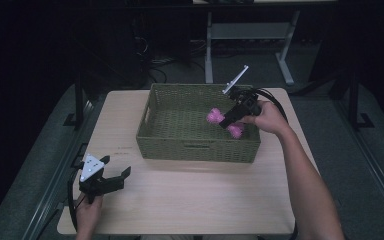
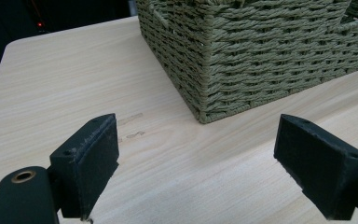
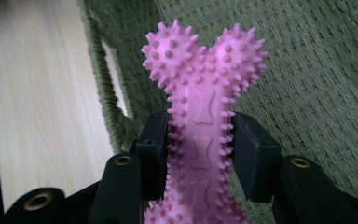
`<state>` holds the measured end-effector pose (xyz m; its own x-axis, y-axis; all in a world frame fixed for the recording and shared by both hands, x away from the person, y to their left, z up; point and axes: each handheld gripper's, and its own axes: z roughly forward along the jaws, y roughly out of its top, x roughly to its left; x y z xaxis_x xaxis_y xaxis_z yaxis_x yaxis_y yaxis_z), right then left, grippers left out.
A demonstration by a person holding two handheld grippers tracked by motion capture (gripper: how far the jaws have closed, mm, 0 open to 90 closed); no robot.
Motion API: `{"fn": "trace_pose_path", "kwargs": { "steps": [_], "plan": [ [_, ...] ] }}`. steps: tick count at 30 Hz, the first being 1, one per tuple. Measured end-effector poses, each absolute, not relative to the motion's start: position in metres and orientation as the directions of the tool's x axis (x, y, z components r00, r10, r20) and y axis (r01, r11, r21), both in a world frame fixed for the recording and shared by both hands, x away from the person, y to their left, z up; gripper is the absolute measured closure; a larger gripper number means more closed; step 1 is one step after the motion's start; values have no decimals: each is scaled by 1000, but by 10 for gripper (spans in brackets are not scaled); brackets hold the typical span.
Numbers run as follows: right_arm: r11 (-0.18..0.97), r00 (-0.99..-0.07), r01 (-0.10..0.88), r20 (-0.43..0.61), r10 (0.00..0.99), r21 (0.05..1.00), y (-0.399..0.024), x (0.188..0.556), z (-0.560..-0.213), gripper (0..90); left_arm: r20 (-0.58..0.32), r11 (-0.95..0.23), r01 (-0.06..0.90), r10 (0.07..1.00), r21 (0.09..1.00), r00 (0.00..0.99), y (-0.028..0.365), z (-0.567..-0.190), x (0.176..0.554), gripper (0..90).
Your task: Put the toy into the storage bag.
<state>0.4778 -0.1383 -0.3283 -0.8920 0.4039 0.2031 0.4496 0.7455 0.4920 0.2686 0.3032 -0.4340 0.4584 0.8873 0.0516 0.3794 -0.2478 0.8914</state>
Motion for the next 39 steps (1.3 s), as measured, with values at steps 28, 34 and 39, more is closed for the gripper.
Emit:
{"fn": "trace_pose_path", "kwargs": {
  "steps": [28, 34, 39],
  "plan": [
    [752, -869, 493, 209, 448, 438, -131, 491, -353, 575, 49, -244, 379, 889, 893, 455, 305, -434, 268, 133],
    [755, -866, 498, 213, 451, 426, -129, 492, -361, 575, 49, -243, 380, 889, 893, 455, 305, -434, 268, 133],
    [760, -865, 500, 215, 452, 415, -126, 491, -365, 580, 50, -245, 380, 889, 892, 455, 305, -434, 269, 133]
  ]
}}
